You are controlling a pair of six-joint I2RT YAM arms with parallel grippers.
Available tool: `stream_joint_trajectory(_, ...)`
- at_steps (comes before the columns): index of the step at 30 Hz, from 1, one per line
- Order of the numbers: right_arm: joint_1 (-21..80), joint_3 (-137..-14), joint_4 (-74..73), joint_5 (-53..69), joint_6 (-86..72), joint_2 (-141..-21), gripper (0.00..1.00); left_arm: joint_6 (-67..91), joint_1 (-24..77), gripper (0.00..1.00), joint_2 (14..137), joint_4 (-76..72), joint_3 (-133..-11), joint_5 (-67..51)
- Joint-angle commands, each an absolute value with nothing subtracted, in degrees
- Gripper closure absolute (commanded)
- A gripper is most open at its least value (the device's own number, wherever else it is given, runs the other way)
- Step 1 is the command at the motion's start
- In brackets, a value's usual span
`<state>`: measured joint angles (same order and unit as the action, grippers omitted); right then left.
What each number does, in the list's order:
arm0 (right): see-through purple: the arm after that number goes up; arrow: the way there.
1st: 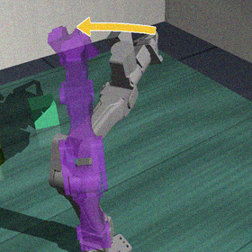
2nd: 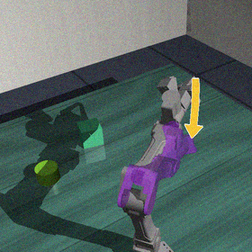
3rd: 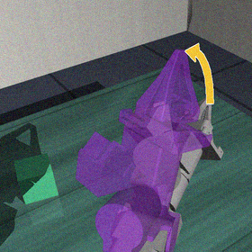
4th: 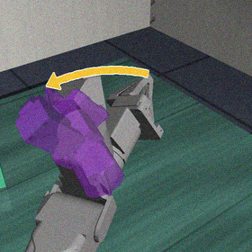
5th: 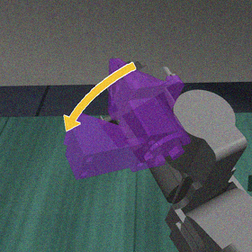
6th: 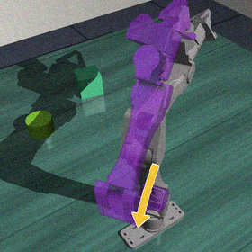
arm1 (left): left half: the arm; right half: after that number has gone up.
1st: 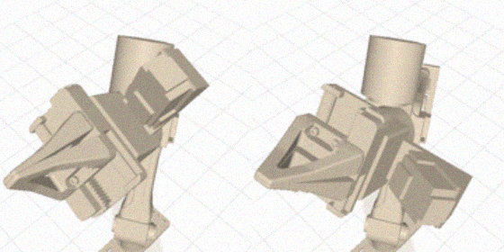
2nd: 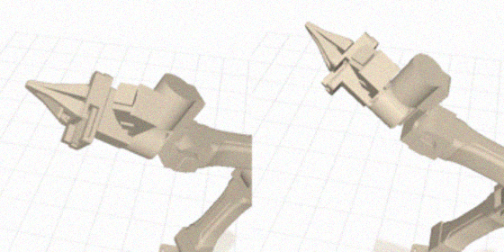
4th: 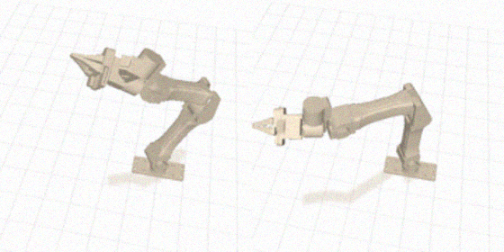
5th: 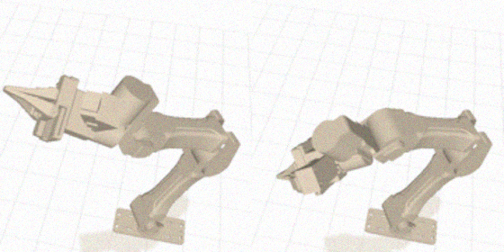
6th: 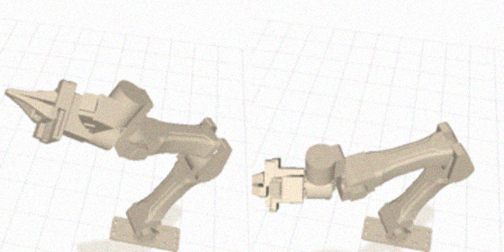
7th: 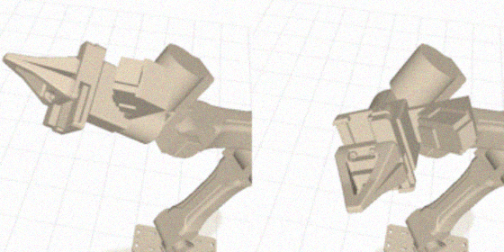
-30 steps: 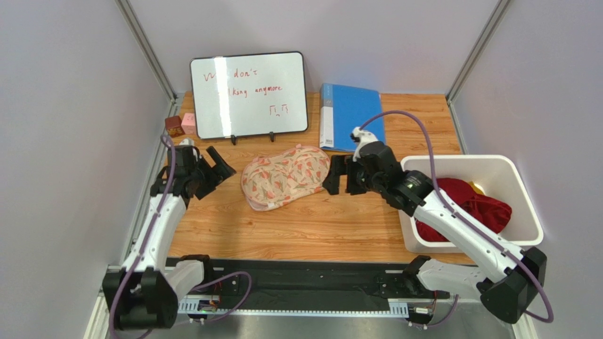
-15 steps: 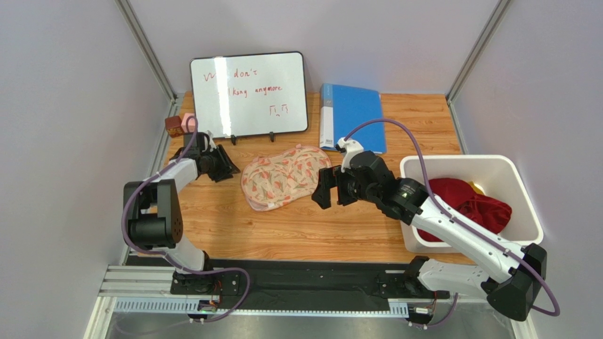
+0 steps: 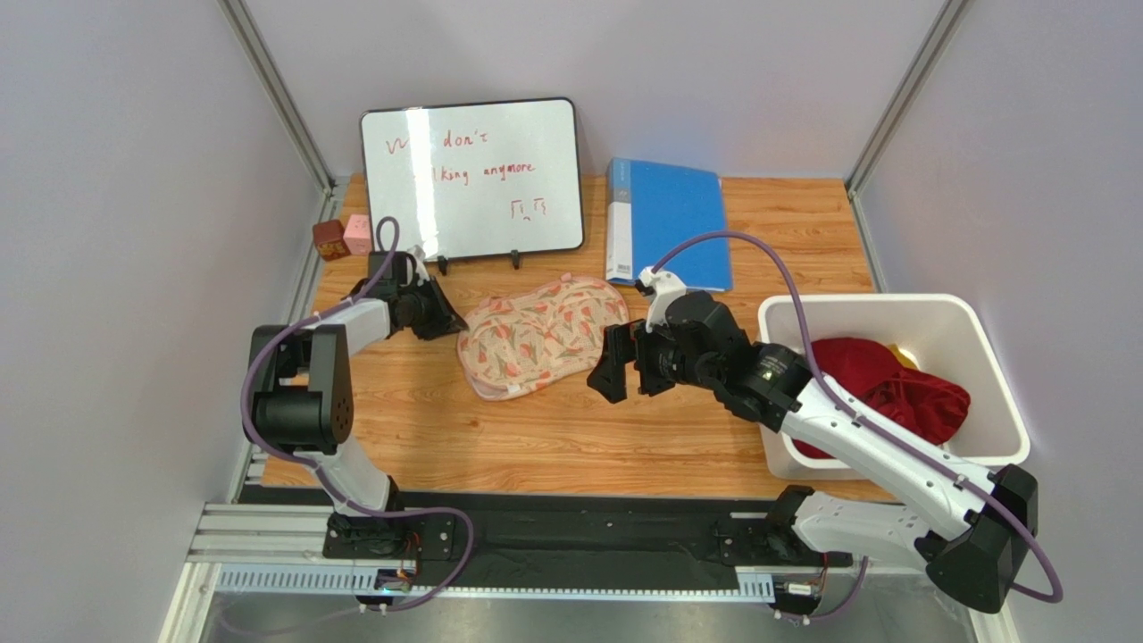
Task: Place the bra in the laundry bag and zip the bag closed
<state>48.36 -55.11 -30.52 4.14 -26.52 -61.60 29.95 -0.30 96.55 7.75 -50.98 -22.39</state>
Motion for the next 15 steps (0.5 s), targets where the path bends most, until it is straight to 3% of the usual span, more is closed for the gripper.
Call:
stream_joint_trajectory(1, 48.6, -54.14, -27.25, 5.89, -27.51, -60.21, 0.0, 29.09, -0.18, 1.0, 96.68, 7.98, -52.2, -21.01)
stream_joint_trajectory(7, 48.69, -53.0, -27.95, 4.57, -27.33, -59.24, 0.0, 27.69, 4.56, 1.0, 85.12, 14.91, -52.56, -13.73)
stream_joint_trajectory(15, 48.69, -55.1, -35.85, -7.71, -28.99, -63.45, 0.0, 27.68, 30.65, 1.0, 56.3, 26.72, -50.02, 12.37)
